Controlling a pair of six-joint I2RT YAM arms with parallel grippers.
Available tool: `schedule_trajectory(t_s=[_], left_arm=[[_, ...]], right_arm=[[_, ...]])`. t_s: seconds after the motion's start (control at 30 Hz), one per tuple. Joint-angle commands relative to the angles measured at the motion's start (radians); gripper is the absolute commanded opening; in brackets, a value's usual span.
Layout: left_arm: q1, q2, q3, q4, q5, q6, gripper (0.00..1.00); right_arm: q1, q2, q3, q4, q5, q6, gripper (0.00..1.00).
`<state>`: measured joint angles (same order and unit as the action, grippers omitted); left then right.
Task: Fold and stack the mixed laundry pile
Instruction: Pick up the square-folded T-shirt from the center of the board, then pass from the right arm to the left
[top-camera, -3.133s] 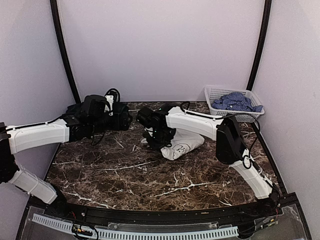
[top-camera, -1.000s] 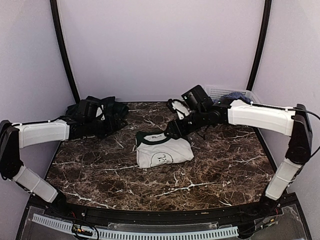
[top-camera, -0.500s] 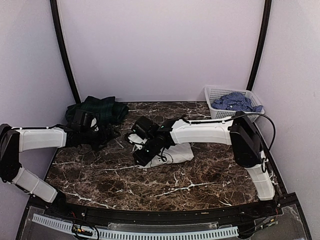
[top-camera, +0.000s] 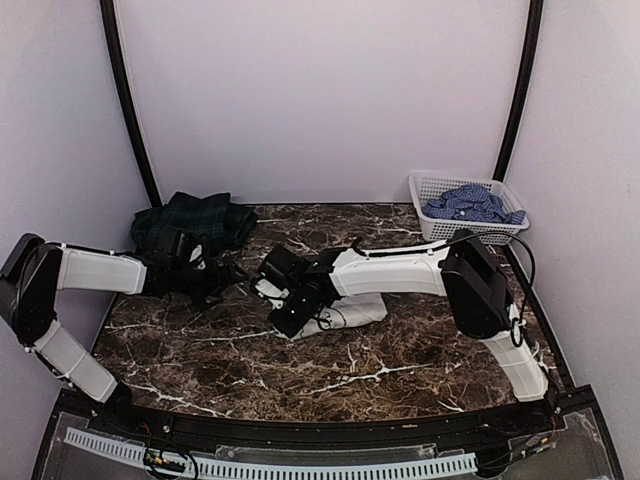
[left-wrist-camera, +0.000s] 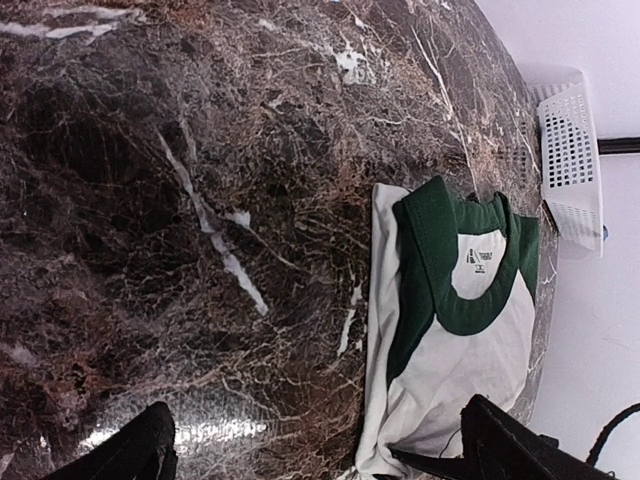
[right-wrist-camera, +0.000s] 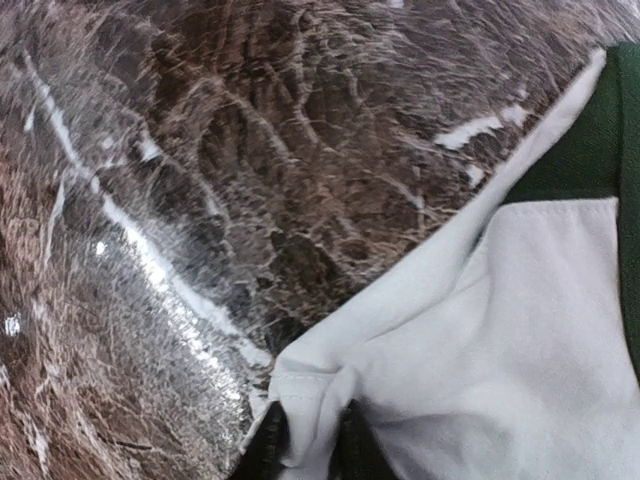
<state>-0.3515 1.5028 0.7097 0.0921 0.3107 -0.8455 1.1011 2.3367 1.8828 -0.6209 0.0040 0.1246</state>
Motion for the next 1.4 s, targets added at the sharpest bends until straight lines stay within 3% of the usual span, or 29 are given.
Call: schedule_trajectory(t_s=[0.0, 0.17, 0.47, 0.77, 1.23, 1.37], left_arm=[[0.004, 0.022, -0.018, 0.053, 0.038, -0.024, 0.99], [0.003, 0.039, -0.023, 0.082, 0.069, -0.029, 0.99], [-0.082, 0.142, -0.050, 0.281, 0.125, -0.140, 0.99], [-0.136, 0.249, -0.034, 0.479, 0.147, -0.270, 0.99], [-0.214, 0.401, 0.034, 0.501, 0.052, -0.470, 0.98], [-0.217, 0.411, 0.014, 0.532, 0.024, -0.520, 0.91]], right_arm=[[0.015, 0.033, 0.000, -0.062, 0.048, -0.016, 0.02], [-0.002, -0.036, 0.018, -0.035, 0.014, -0.024, 0.00], [-0.092, -0.164, -0.041, 0.061, -0.106, 0.013, 0.00], [-0.113, -0.195, -0.062, 0.069, -0.128, 0.015, 0.00], [-0.112, -0.193, -0.043, 0.119, -0.199, 0.033, 0.00], [-0.112, -0.182, -0.016, 0.126, -0.207, 0.042, 0.00]])
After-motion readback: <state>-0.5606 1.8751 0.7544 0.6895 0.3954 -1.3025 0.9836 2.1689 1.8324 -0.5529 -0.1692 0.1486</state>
